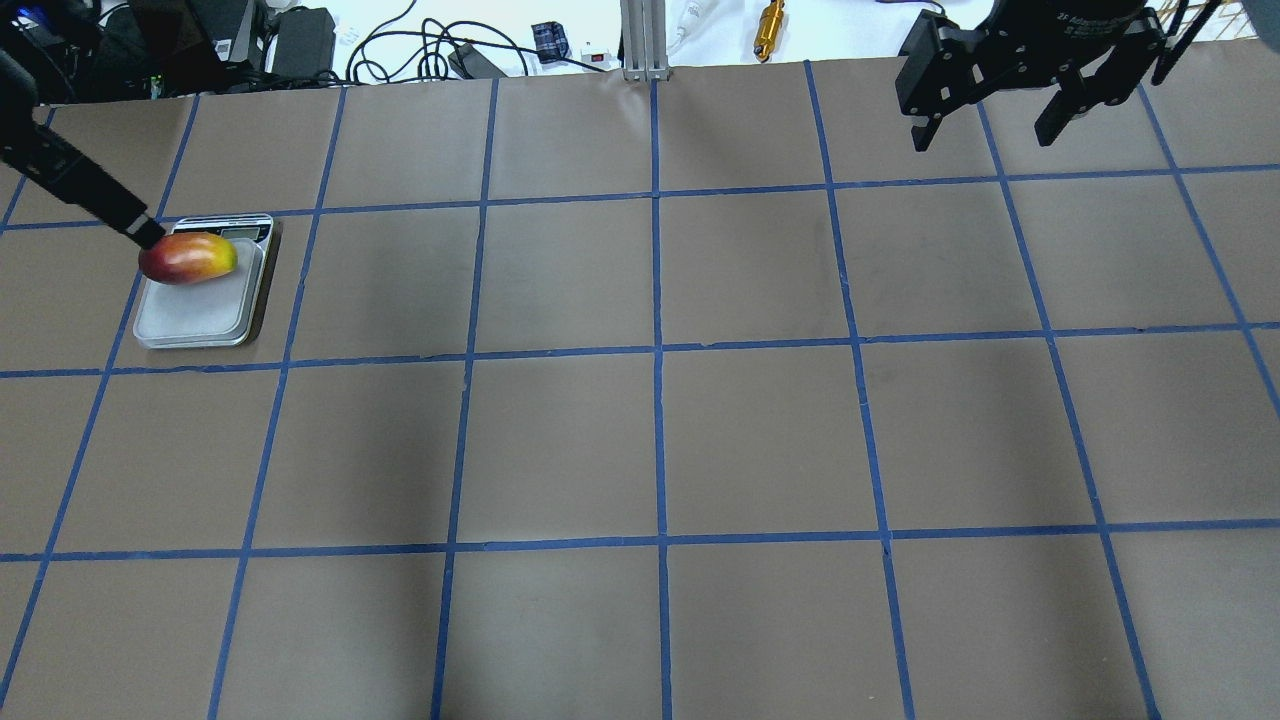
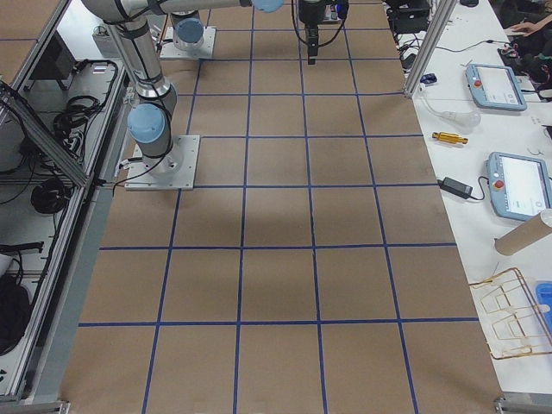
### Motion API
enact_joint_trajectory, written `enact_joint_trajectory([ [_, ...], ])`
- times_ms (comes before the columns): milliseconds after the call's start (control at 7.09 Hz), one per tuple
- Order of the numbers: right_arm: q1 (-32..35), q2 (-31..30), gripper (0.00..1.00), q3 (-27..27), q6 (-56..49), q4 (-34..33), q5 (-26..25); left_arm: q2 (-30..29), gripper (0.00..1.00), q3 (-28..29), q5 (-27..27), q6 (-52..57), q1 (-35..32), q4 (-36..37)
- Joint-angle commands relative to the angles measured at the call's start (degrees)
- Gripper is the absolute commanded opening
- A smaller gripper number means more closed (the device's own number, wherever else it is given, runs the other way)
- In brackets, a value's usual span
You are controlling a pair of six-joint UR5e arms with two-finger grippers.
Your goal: Weigh mango
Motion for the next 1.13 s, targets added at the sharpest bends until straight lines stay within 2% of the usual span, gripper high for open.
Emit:
enact_joint_trajectory([
  [0,0.00,-0.08,1.00,0.00,0.00,0.00,0.00,-0.57,1.00,-0.11,-0.07,-21.03,-8.45,0.11],
  [423,0.00,0.01,1.00,0.00,0.00,0.00,0.00,-1.53,1.00,-0.29,0.01,-45.77,-17.07,0.46],
  [987,0.00,0.01,1.00,0.00,0.00,0.00,0.00,-3.11,1.00,1.02,-0.08,-50.49,-18.06,2.92],
])
